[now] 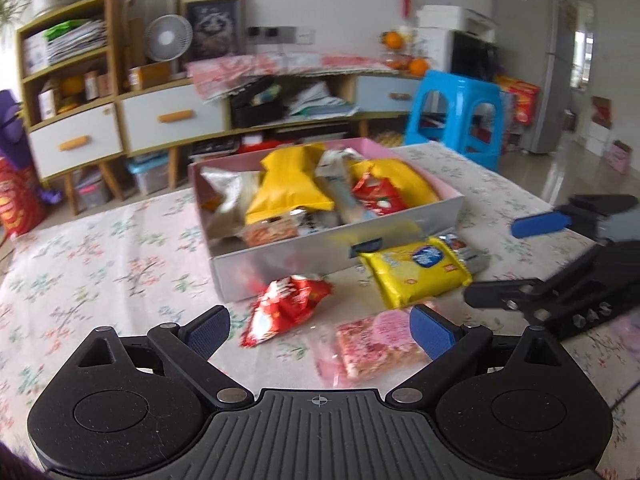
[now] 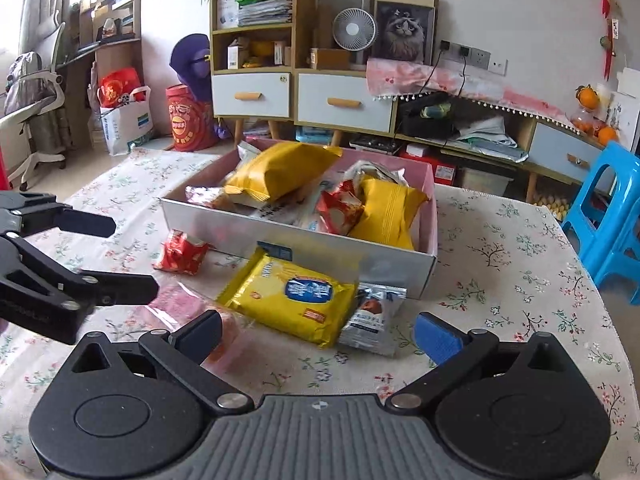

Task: Organize snacks
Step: 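Grasp the pink rice-cake pack with the left tool while the right tool grasps the silver chocolate packet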

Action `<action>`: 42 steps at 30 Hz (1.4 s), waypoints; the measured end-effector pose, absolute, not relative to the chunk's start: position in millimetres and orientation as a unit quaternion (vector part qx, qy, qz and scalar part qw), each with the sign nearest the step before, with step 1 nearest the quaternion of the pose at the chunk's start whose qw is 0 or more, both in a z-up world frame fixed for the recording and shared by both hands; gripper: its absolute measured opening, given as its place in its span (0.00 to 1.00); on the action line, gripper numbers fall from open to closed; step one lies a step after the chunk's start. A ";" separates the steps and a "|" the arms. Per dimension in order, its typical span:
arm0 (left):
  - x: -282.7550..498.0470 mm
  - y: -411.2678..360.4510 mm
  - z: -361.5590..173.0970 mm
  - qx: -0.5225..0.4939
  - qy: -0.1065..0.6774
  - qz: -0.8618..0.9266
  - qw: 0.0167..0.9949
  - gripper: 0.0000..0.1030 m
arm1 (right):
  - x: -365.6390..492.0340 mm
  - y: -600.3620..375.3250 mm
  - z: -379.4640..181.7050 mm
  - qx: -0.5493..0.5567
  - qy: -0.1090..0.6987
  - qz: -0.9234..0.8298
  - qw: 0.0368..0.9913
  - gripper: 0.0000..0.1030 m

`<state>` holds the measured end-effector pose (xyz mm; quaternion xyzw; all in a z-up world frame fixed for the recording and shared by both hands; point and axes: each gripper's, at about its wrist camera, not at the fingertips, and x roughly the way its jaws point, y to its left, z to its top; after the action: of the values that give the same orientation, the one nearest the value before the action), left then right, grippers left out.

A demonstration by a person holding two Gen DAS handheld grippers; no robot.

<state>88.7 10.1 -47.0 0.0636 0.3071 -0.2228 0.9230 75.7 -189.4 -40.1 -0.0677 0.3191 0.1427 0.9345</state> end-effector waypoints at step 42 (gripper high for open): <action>83.8 -45.3 -70.0 0.184 0.318 -0.327 0.871 0.72 | 99.2 -222.8 -51.0 -0.022 0.367 0.161 0.916 0.30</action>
<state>83.8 -45.3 -70.0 0.1841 0.3184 -0.3269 0.8706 99.2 -222.8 -51.0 -0.0224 0.3674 0.1609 0.9158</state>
